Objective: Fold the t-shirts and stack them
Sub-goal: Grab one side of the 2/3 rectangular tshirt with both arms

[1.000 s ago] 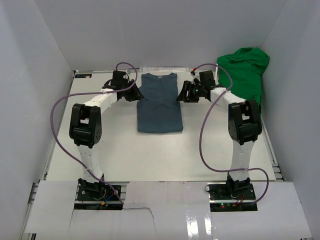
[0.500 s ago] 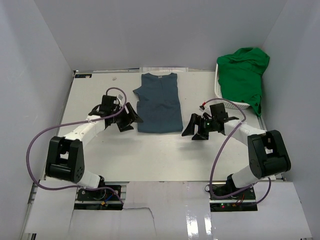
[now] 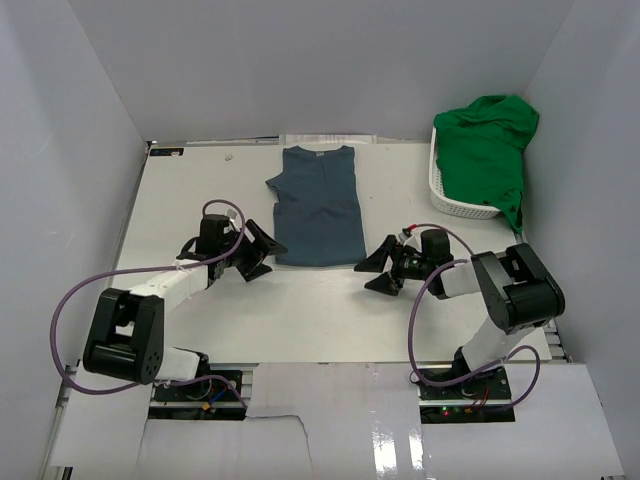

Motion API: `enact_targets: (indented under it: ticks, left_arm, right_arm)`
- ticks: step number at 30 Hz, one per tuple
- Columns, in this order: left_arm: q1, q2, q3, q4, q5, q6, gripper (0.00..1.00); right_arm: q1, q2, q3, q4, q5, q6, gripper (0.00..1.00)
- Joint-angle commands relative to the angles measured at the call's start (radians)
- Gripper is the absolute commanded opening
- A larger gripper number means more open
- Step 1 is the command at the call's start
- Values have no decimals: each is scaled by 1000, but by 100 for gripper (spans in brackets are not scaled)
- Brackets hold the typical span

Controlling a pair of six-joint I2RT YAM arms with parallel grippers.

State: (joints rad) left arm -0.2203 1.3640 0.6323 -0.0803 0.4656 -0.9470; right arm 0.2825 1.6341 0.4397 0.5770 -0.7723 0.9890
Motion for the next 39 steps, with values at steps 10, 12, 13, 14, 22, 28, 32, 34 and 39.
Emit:
enact_targets:
  ticks: [10, 12, 13, 14, 22, 28, 32, 34, 39]
  left_arm:
    - [-48, 52, -103, 208, -180, -179, 86]
    - [-59, 61, -109, 208, -203, -193, 86]
    - [-60, 64, -108, 208, -220, -196, 86]
    - [-62, 70, -109, 209, -226, -200, 86]
    - [-77, 141, -98, 258, -263, -243, 86]
    - [-86, 171, -114, 318, -245, -274, 86]
    - [-91, 187, -112, 321, -229, -279, 86]
    - [-93, 190, -114, 323, -228, -279, 86]
    - [-99, 211, -114, 324, -226, -289, 85]
  right_arm:
    - [26, 133, 79, 187, 208, 83, 87]
    - [26, 153, 102, 176, 235, 79, 87]
    - [26, 162, 108, 176, 241, 82, 86]
    - [26, 168, 114, 179, 248, 80, 86]
    - [27, 228, 146, 192, 260, 88, 81]
    - [27, 233, 154, 182, 252, 85, 62]
    - [29, 231, 157, 173, 249, 82, 57]
    - [30, 231, 157, 165, 254, 76, 42]
    - [29, 242, 163, 169, 248, 77, 11]
